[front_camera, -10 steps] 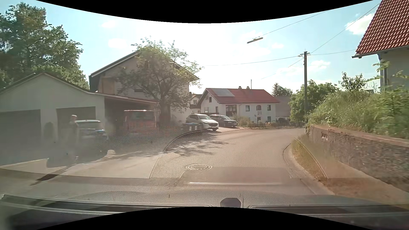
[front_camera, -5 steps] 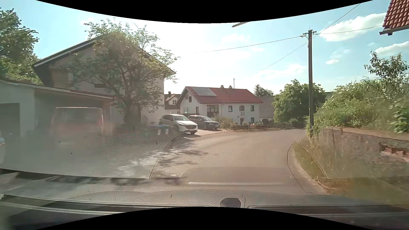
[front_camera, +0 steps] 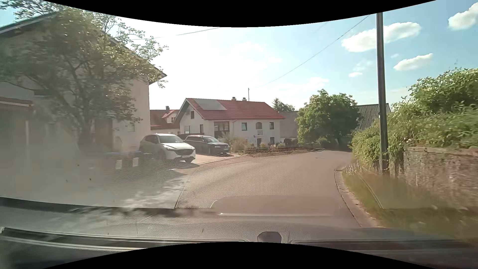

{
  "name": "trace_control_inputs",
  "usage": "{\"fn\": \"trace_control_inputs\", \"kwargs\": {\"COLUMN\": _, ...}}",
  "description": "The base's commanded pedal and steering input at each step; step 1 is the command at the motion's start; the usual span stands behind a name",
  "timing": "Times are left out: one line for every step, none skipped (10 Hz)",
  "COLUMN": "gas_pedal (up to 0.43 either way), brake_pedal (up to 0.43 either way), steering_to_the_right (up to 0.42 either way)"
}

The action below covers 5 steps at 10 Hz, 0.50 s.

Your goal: Follow the waypoints while adhering to traffic rules and regulations

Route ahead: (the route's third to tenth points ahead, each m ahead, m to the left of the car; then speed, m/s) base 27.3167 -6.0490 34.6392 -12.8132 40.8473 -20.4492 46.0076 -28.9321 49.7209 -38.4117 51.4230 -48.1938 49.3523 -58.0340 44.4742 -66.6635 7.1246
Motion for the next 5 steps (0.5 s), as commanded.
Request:
{"fn": "trace_control_inputs", "kwargs": {"gas_pedal": 0.000, "brake_pedal": 0.006, "steering_to_the_right": 0.136}}
{"fn": "trace_control_inputs", "kwargs": {"gas_pedal": 0.000, "brake_pedal": 0.006, "steering_to_the_right": 0.135}}
{"fn": "trace_control_inputs", "kwargs": {"gas_pedal": 0.000, "brake_pedal": 0.006, "steering_to_the_right": 0.134}}
{"fn": "trace_control_inputs", "kwargs": {"gas_pedal": 0.000, "brake_pedal": 0.006, "steering_to_the_right": 0.133}}
{"fn": "trace_control_inputs", "kwargs": {"gas_pedal": 0.000, "brake_pedal": 0.006, "steering_to_the_right": 0.132}}
